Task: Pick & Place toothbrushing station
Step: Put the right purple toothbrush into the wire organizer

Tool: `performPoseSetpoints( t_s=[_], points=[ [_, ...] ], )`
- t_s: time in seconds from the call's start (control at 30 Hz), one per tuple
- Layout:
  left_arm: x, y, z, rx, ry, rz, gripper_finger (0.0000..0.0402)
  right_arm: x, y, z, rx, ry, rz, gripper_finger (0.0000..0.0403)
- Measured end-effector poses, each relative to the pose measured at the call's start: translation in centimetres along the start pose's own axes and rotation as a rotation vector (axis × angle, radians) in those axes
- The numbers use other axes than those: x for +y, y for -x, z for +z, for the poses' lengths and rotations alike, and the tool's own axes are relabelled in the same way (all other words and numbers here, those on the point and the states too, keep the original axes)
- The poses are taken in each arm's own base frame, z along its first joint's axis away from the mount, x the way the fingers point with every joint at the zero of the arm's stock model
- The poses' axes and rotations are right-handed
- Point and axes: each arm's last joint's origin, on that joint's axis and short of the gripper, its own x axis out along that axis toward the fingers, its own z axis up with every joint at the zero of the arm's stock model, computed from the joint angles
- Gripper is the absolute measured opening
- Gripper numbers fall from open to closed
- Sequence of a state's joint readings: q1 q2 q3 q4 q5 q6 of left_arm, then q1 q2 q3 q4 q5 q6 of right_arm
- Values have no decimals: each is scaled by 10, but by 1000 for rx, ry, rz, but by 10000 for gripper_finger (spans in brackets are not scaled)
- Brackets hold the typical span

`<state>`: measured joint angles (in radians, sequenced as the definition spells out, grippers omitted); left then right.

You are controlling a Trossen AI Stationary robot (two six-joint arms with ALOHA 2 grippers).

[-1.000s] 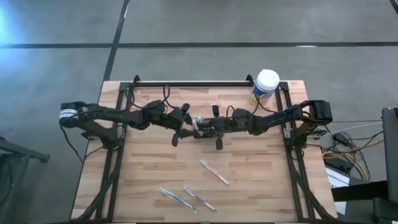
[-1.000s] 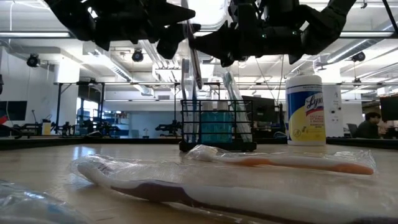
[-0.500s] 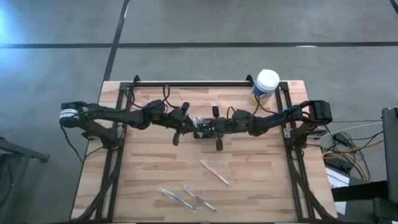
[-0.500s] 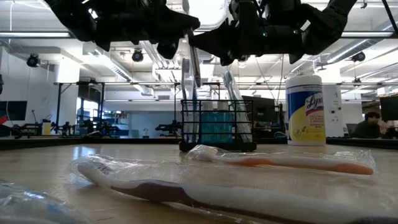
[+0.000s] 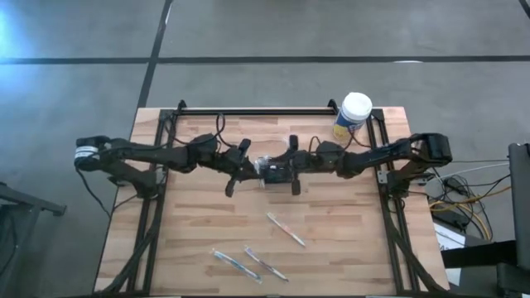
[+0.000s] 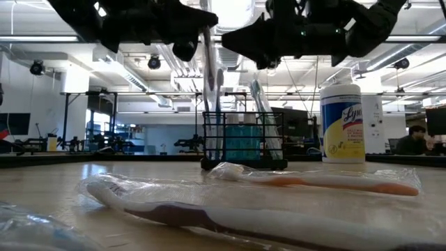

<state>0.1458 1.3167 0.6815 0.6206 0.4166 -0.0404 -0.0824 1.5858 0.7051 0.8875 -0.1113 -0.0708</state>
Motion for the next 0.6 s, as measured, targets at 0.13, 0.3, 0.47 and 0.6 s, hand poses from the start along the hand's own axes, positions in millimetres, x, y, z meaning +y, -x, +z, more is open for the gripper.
performPoseSetpoints(
  t_s=[0.13, 0.3, 0.47, 0.6],
  points=[
    [-4, 6, 5, 11, -36, 8, 22, 0, 17, 5, 40, 1, -69, 149],
    [-6, 6, 2, 61, -118, 97, 22, 0, 46, 9, 61, 10, -146, 158],
    [-6, -3, -8, 100, -201, 167, 22, 5, 75, 0, 40, 5, -152, 121],
    [-9, -6, -4, 91, -260, 197, 22, 7, 94, -10, -11, -3, -175, 67]
  ],
)
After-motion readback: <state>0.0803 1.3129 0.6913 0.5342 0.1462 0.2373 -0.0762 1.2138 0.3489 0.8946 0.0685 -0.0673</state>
